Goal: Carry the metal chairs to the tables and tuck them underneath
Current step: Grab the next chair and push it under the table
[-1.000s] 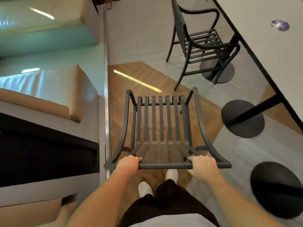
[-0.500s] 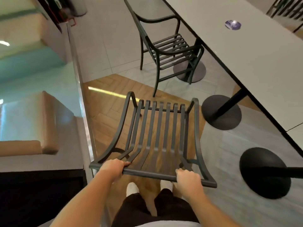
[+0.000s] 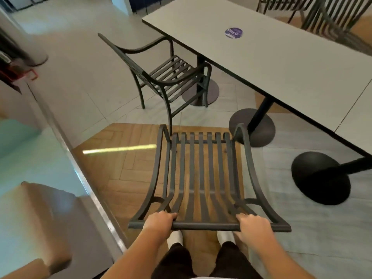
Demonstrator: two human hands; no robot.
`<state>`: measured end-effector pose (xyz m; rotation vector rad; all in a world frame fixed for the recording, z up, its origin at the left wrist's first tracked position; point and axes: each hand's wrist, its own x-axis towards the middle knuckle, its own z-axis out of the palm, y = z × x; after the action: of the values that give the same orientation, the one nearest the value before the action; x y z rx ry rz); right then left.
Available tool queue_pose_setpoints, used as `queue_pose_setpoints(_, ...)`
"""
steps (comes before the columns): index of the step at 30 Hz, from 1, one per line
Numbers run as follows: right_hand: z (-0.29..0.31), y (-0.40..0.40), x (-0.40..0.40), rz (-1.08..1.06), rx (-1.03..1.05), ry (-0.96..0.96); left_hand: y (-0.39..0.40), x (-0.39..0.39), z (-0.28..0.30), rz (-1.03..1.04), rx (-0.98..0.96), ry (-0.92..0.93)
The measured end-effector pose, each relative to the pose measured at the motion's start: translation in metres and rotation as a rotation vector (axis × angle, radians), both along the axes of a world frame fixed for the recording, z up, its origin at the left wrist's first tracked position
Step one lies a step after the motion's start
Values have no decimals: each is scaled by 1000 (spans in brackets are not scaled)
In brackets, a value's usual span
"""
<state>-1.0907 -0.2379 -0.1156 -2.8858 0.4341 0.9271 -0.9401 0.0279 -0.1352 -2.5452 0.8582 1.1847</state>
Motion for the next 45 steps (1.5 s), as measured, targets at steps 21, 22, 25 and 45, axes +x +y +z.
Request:
queue_pose_setpoints(21,10,34,69,-417,202,76,-50,159,16,-357,89,-40)
queue_pose_setpoints(22,9,31,75,-419,225,90,-53,166,16,-365,89,-41)
queue_pose_setpoints(25,7,27,92,-434,277,120,-65,191,16,-418,115,-36)
queue_pose_setpoints(45,10,-60,201,-587,110,19,-201,332,10,-591,62,-12)
